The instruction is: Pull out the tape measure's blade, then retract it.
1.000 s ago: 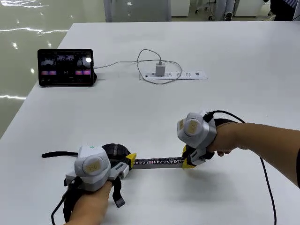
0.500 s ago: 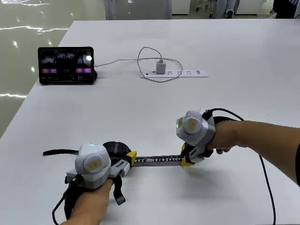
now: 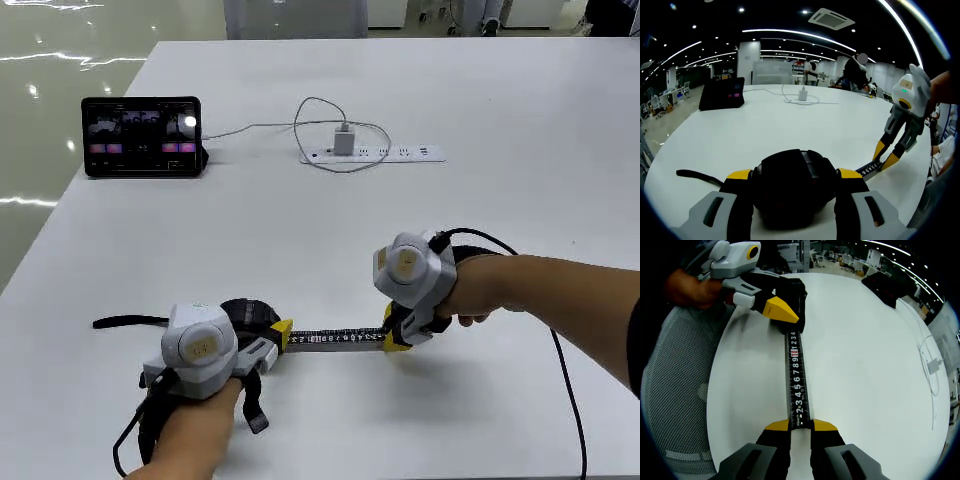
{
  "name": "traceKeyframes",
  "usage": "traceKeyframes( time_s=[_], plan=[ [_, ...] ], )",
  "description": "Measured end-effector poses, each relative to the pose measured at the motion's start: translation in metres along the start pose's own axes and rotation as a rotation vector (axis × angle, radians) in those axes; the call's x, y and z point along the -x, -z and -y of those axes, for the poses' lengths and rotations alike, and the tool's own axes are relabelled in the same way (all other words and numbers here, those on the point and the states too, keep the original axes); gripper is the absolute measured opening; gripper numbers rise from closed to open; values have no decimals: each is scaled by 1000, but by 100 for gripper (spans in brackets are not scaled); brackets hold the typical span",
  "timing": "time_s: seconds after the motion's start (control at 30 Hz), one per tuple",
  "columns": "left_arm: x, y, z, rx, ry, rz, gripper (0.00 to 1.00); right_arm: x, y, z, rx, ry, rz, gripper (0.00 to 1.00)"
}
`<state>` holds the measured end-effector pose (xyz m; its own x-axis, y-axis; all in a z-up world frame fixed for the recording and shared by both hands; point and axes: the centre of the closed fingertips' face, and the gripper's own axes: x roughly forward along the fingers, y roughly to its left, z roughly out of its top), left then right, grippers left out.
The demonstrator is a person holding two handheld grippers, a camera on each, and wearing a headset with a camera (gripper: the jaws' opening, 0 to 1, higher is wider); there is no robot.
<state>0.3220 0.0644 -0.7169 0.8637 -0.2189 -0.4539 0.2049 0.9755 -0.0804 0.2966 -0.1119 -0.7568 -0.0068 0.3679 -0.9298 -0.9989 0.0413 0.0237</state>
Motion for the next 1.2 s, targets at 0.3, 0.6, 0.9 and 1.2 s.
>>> traceKeyframes(
  time_s=[0.3, 0.6, 0.9, 1.2],
  plan=[
    [0, 0, 0, 2, 0, 0, 62, -2, -3, 0, -3, 1, 6, 11],
    [0, 0, -1, 2, 2, -1, 62, -3, -6, 0, -15, -1, 5, 11],
    [0, 0, 0, 2, 2, -1, 62, -4, -8, 0, -5, -1, 7, 11],
    [0, 0, -1, 3, 2, -2, 62, -5, -12, 0, -21, -6, 22, 11]
  ],
)
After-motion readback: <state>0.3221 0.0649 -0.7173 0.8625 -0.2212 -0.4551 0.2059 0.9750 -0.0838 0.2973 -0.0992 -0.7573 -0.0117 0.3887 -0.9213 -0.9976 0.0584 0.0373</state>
